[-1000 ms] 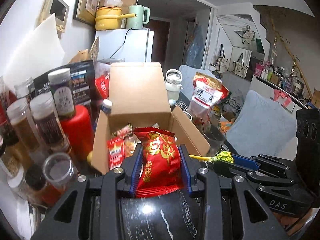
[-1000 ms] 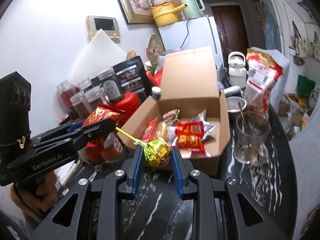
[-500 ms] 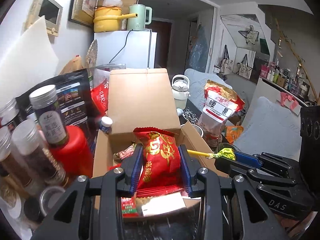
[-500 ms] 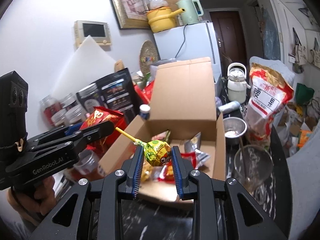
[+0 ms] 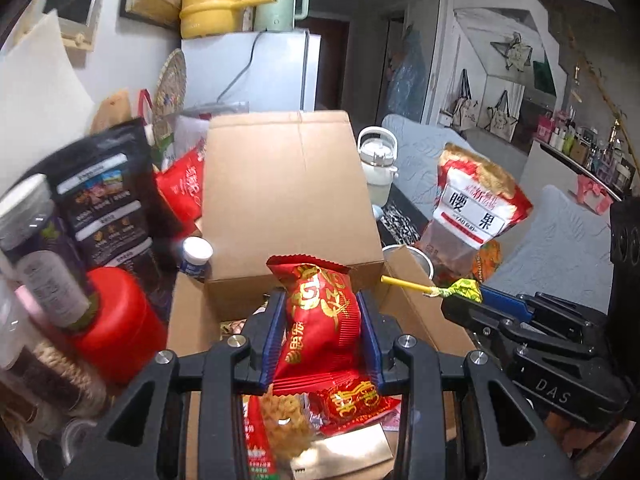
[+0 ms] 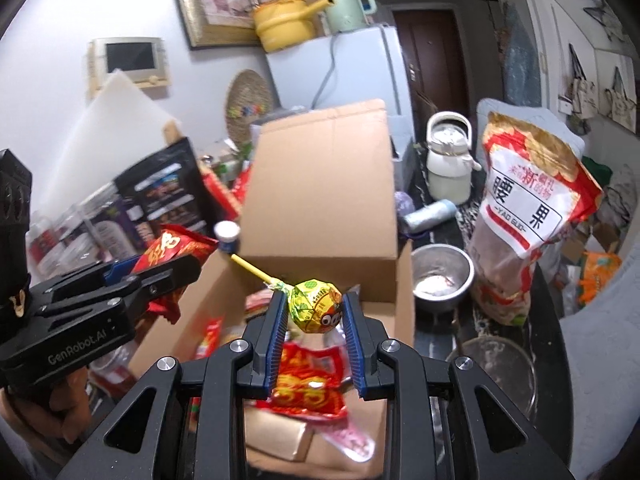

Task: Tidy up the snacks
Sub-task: 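Carry the lollipop and small red packet with both grippers over the box, then open both grippers to drop the lollipop and red packet into the box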

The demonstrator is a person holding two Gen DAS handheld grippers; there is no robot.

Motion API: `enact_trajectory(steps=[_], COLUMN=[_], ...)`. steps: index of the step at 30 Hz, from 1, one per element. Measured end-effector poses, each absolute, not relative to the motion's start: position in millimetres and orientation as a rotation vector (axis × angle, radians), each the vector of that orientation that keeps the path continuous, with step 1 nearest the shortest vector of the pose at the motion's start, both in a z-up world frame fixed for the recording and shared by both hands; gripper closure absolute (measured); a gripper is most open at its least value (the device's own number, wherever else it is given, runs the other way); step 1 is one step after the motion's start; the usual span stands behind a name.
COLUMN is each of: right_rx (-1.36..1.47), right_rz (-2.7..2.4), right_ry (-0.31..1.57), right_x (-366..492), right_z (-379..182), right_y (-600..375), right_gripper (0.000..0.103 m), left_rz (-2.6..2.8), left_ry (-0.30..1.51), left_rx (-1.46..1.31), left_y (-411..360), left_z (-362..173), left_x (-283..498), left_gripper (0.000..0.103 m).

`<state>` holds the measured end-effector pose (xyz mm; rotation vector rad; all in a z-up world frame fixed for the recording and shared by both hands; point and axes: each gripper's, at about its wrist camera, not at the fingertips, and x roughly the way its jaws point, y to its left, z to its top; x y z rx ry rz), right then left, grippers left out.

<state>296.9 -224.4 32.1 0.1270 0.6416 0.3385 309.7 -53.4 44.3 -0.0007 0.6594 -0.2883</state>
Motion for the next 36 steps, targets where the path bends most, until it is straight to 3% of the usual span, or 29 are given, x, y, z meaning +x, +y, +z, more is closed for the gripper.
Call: enact_trajectory(steps=[14,25,27,29,34,36], right_rx=[0.157,0.08,0.084,0.087,0.066,0.056], right_rz=[0.282,0.283,0.287,0.283,0.279,0.271], right_ry=[0.866,0.894,0.898,0.892,0.874,0.865], right_x=[360.1,358.2,356.8,354.5,348.1,344.9], right_z=[-21.2,-28.2,-26.8,-24.2,-15.7,-12.1], right_y=[-213.8,-204.9,-204.6,-204.5,-202.0,-201.4], right_gripper=[0.075,0.074,0.069,0.055,0.052,0.052], left_rz=[-0.251,-0.188,-0.183,-0.176,-0.148,-0.136], left_ry=[0.84,0.911,0.919,0.931,0.945,0.938], left_rx=[0.06,0.098,0.1,0.109,0.133,0.136], left_y=[-66.1,-72.0,-71.8,-70.9,-71.0,-69.7], left_z=[-11.8,-25.1,-25.3,-25.3,-23.0,-20.5], left_x=[364.5,367.4,367.9,367.6,366.5,364.8], left_gripper=[0.068,0.068,0.068,0.068,0.066,0.059])
